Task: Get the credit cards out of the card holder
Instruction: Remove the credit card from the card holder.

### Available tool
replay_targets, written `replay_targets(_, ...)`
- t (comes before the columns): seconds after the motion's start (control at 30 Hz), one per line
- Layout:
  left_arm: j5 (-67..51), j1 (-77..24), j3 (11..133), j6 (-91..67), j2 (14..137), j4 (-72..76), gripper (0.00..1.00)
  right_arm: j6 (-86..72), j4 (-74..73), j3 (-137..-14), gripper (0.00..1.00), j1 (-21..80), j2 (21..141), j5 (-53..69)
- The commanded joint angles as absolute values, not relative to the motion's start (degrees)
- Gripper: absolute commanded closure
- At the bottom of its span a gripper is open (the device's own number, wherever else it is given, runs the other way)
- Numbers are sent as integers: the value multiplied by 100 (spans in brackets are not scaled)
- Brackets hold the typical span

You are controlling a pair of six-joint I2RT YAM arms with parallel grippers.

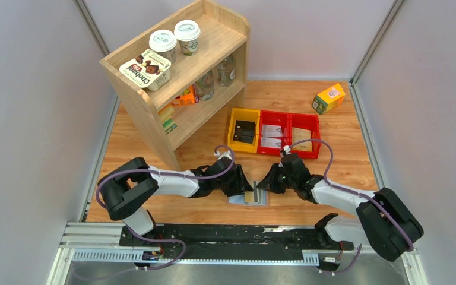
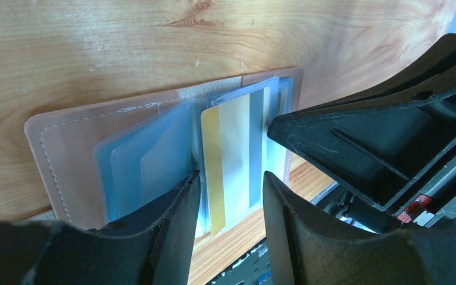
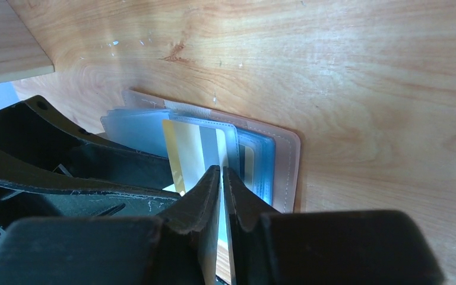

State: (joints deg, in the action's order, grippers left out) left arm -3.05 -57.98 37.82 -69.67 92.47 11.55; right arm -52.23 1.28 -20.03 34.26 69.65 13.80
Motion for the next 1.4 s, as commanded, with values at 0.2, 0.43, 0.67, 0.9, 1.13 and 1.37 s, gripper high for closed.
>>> replay_targets(0.2,-501,-5766,3323,-7321,9308,2152,68,-5212,123,-1828,85,3384,7093,1380)
replay_targets(0.43,-352,-5774,3015,-7295,8992,2706,86,-5203,123,-1819,85,3366,7075,1371)
replay_targets(0.67,-264,-5766,2734,-7356,8728,2891,91,-5212,123,-1793,85,3349,7075,1362)
replay_targets(0.9,-228,-5766,2505,-7479,8490,2971,91,-5221,123,-1793,86,3322,7093,1362)
replay_targets(1.13,-141,-5766,2470,-7506,8262,2550,90,-5221,114,-1793,86,3322,7084,1362)
replay_targets(1.37,429,-5766,2768,-7041,7612,740,96,-5186,62,-1837,86,3313,6944,1345)
